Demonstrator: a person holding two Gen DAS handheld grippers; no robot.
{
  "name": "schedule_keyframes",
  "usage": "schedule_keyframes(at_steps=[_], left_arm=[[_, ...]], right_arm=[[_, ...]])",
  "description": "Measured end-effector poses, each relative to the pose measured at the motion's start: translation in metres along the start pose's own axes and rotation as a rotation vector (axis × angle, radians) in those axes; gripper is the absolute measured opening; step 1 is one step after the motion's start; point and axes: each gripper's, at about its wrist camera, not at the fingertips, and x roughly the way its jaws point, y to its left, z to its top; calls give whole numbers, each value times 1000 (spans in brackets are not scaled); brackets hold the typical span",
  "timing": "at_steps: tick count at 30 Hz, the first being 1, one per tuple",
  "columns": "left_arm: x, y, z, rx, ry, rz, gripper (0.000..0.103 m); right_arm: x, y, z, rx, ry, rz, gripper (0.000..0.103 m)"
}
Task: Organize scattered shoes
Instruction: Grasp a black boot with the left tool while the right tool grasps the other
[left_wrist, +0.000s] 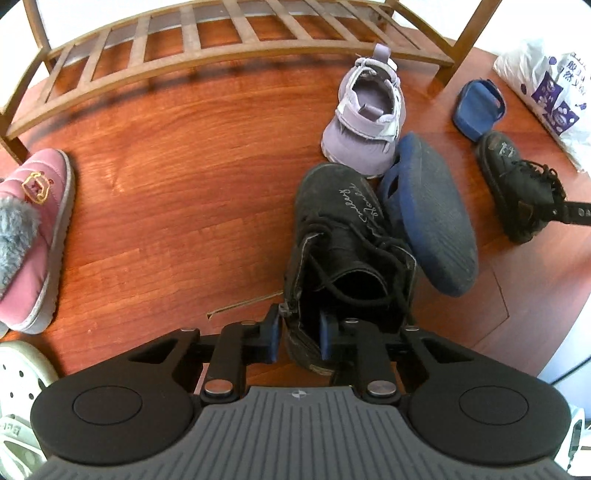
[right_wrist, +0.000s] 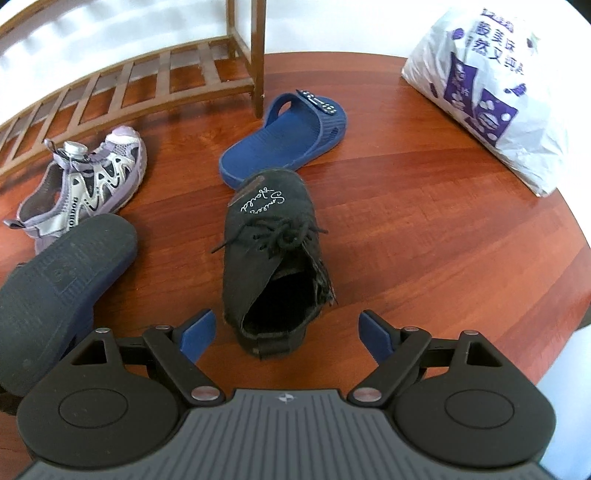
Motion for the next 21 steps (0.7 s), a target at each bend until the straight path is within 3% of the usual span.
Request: schedule_keyframes(at_steps=[4, 8, 15, 21], left_arm=[[-4, 7, -8, -24, 18, 6, 21], [-8, 12, -18, -47, 34, 8, 21], [-20, 16, -33, -76, 23, 7, 23], [-32, 10, -33, -48, 0, -13, 37]], right_arm=[[12, 2, 6, -30, 6, 7, 88], [19, 5, 9, -50, 14, 32, 78], [16, 6, 6, -45, 9, 49, 70], [3, 9, -14, -44, 31, 70, 68]])
